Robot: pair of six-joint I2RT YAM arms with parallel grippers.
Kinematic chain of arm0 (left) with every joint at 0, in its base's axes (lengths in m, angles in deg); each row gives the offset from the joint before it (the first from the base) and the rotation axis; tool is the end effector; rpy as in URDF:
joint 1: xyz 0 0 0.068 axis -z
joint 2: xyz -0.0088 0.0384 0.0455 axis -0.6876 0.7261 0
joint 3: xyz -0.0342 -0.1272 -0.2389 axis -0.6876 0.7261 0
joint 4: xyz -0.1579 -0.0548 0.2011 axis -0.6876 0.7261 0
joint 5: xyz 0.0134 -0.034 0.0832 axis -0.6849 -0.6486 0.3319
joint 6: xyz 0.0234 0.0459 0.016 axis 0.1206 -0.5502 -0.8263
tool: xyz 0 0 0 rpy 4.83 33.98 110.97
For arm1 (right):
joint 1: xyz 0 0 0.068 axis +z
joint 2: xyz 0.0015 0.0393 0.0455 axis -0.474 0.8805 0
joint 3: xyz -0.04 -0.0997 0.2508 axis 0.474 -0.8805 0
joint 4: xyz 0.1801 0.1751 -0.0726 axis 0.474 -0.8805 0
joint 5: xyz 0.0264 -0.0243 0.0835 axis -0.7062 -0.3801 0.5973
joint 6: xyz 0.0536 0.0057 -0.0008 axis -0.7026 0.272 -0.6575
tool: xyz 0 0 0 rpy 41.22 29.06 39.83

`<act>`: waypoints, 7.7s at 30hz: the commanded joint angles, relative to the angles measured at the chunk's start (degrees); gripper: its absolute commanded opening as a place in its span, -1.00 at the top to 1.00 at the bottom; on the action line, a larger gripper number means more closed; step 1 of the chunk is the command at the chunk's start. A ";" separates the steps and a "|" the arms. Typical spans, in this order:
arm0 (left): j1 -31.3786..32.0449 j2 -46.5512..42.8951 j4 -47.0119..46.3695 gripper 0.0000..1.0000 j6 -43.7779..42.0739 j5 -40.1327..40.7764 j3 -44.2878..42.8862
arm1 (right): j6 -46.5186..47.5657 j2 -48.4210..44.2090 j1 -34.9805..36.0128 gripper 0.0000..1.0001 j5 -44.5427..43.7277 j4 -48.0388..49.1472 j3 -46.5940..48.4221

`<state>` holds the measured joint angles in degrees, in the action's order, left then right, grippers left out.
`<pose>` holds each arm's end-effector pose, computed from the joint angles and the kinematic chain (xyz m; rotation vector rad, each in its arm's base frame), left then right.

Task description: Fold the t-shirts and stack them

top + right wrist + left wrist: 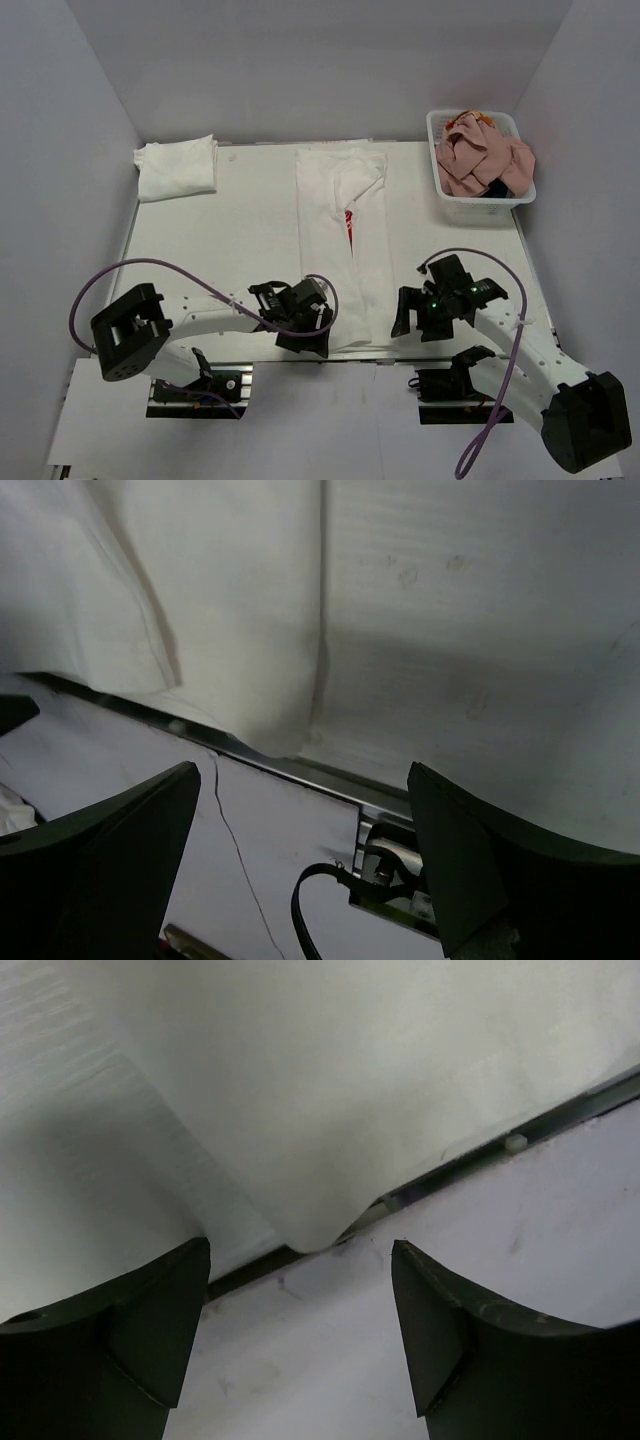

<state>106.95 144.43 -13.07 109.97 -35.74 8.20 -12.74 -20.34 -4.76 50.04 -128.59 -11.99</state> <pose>0.1030 -0.2162 0.1625 0.4114 2.9564 -0.5609 0.1315 0.0673 0.1836 -0.0392 2.8265 0.5789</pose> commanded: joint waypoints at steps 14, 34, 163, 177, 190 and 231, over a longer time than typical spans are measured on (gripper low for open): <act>0.04 5.99 -6.49 0.58 0.01 -1.99 0.46 | -5.26 3.81 4.15 -0.48 9.40 11.28 -8.22; 0.04 -1.03 -1.83 1.00 2.20 1.53 -0.25 | -2.98 2.42 5.83 1.00 5.63 13.57 -5.08; -28.87 14.25 12.77 -0.99 -7.73 27.64 -30.14 | 6.16 51.07 -1.12 -0.59 -27.07 24.83 49.39; -35.55 11.36 9.33 -0.99 -7.73 24.83 -23.89 | 7.22 65.70 -0.41 -0.06 -22.67 19.38 62.53; -37.23 9.51 9.33 -0.99 -7.73 21.66 -21.16 | 7.30 62.98 0.29 1.00 -20.31 23.76 56.99; -37.75 9.60 4.15 -0.99 -7.72 14.02 -16.24 | 0.54 57.27 3.63 1.00 -29.27 34.31 53.49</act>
<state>69.42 154.62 -7.39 102.43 -20.79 -7.21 -12.74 43.48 -0.28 26.63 -95.71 44.40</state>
